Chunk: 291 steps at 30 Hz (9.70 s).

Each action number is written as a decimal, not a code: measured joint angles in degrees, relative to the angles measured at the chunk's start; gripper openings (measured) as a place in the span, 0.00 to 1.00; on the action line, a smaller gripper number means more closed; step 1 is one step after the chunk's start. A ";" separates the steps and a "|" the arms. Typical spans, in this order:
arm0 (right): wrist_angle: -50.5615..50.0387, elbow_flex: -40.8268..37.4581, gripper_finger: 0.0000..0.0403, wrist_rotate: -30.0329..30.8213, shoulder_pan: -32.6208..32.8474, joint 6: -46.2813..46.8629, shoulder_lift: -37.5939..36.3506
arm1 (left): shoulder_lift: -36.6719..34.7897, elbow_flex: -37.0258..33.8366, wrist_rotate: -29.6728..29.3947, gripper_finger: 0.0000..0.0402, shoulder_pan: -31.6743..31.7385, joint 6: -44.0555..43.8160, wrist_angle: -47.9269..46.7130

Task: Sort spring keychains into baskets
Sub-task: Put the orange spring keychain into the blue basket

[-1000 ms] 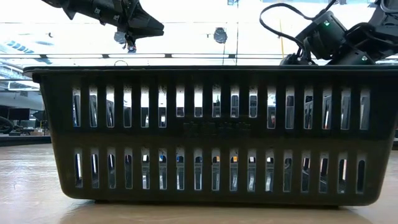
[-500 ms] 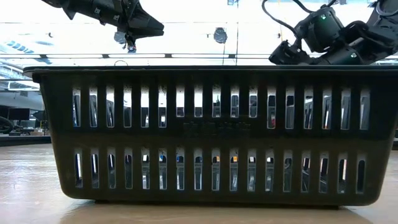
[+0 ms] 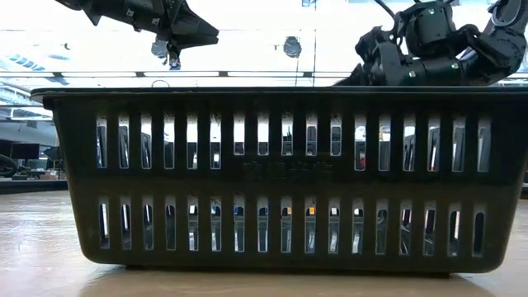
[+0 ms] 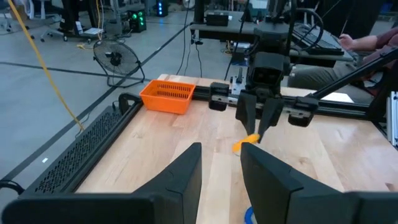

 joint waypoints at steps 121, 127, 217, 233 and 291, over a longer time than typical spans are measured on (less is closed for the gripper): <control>4.97 14.66 0.01 -10.17 2.65 -2.28 6.26 | 26.14 0.11 2.03 0.46 -11.97 8.95 37.86; 4.63 14.75 0.01 -10.15 2.16 -1.94 6.27 | 26.23 0.11 2.54 0.43 -11.89 8.96 37.66; -31.06 14.84 0.53 2.23 2.27 -3.96 -15.19 | 2.71 0.09 -62.95 0.05 -9.74 -5.24 -17.59; -30.35 14.82 0.53 2.22 2.27 -4.54 -15.15 | -2.34 -11.89 -57.91 0.05 12.12 -19.60 -20.02; -30.63 14.78 0.53 2.21 2.26 -4.63 -15.15 | 1.16 -14.45 -51.45 0.19 22.66 -30.09 -20.72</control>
